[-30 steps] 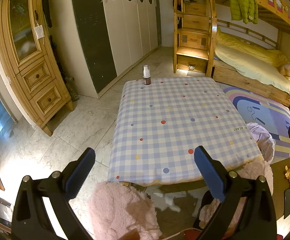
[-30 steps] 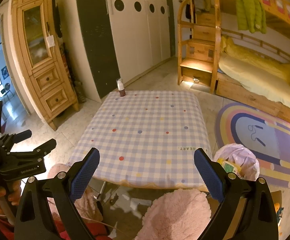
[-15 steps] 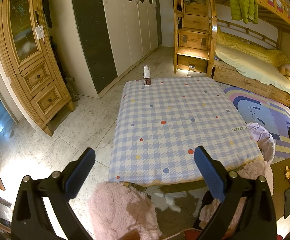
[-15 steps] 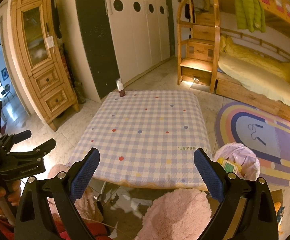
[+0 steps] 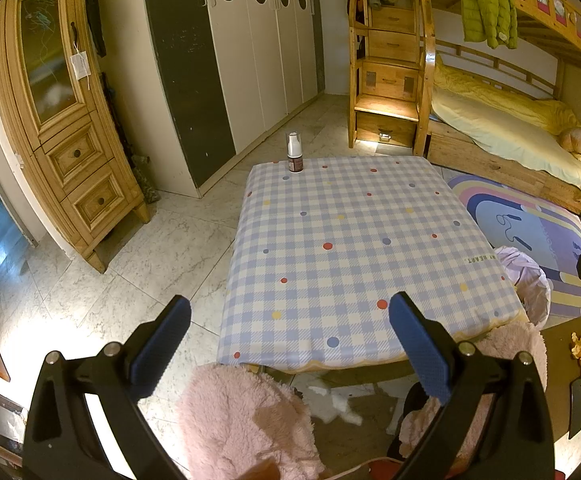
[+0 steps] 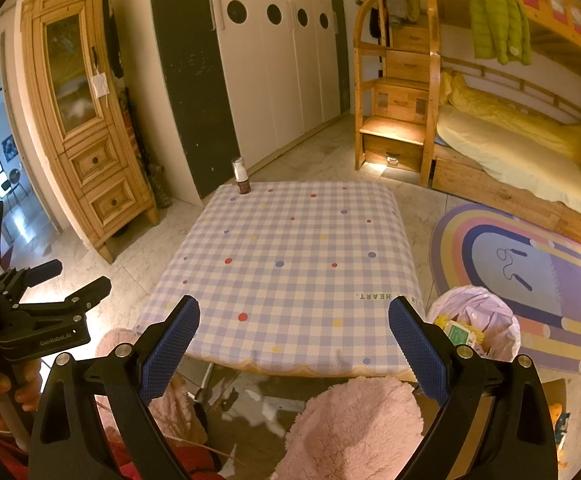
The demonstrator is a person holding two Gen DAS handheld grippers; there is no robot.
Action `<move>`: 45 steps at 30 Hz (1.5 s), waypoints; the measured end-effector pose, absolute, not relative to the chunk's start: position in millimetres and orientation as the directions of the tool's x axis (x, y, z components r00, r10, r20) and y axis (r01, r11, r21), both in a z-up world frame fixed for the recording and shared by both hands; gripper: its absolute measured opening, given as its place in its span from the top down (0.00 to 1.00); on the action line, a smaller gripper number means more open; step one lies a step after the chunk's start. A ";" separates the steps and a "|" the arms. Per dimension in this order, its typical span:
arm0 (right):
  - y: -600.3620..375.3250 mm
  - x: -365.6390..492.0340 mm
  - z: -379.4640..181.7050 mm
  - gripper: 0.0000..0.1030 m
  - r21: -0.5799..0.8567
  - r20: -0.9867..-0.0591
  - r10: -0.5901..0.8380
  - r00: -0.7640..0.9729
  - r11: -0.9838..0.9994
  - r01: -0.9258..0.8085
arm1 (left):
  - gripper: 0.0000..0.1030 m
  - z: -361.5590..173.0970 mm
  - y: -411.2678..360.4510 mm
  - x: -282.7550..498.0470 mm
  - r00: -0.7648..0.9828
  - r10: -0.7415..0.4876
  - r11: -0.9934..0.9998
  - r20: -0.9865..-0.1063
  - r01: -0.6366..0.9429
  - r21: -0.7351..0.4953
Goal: Collect trash
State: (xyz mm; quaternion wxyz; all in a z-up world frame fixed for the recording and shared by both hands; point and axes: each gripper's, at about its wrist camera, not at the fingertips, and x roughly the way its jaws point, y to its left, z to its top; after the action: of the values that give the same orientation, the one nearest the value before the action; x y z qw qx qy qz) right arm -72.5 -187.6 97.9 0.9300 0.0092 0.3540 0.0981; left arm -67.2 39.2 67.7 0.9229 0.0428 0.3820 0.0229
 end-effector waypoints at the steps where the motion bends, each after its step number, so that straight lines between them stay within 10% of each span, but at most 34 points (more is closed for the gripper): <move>1: -187.5 -72.4 98.0 0.09 0.087 -0.657 0.188 0.730 0.981 -0.175 | 0.07 67.7 39.0 -67.2 0.707 0.075 0.995 -0.703 -0.009 0.097; 45: -210.7 -63.3 82.1 0.08 0.095 -0.670 0.136 0.729 0.991 -0.097 | 0.06 64.1 28.9 -52.6 0.693 0.076 0.992 -0.717 0.019 0.123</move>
State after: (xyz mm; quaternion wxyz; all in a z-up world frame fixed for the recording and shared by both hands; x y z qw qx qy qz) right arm -63.3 -210.7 82.1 0.9295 0.0264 0.3624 0.0627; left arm -52.6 28.9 64.1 0.9181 0.0602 0.3915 0.0155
